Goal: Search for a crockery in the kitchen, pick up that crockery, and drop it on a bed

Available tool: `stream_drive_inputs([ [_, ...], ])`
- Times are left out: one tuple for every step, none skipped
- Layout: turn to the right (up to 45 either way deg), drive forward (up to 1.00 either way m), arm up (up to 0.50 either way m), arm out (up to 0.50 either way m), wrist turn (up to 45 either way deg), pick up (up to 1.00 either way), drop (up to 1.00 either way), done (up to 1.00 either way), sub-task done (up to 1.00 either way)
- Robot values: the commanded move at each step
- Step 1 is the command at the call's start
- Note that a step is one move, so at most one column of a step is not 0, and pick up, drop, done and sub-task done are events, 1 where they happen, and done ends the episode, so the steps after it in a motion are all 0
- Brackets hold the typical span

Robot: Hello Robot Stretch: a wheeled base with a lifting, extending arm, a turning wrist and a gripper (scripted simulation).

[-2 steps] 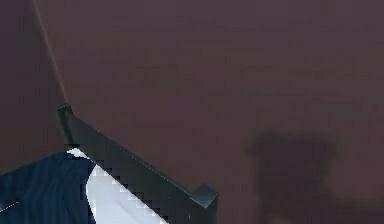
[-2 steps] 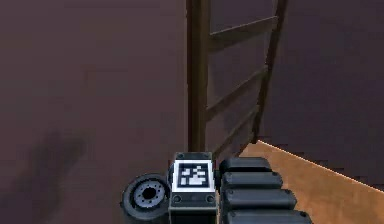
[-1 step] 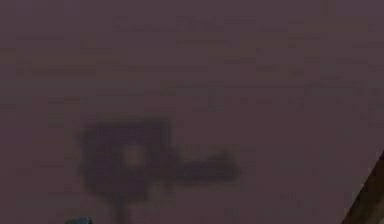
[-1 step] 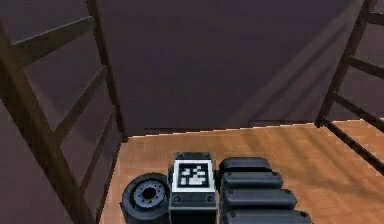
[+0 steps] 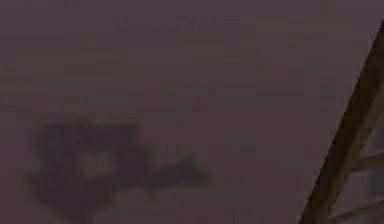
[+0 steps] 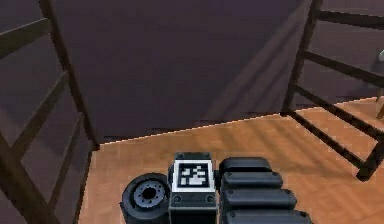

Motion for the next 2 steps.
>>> stream_drive_inputs([
  [-45.0, 0.00, 0.00, 0.00, 0.0, 0.00, 0.00, 0.00, 0.00],
  [-15.0, 0.00, 0.00, 0.00, 0.0, 0.00, 0.00, 0.00, 0.00],
])
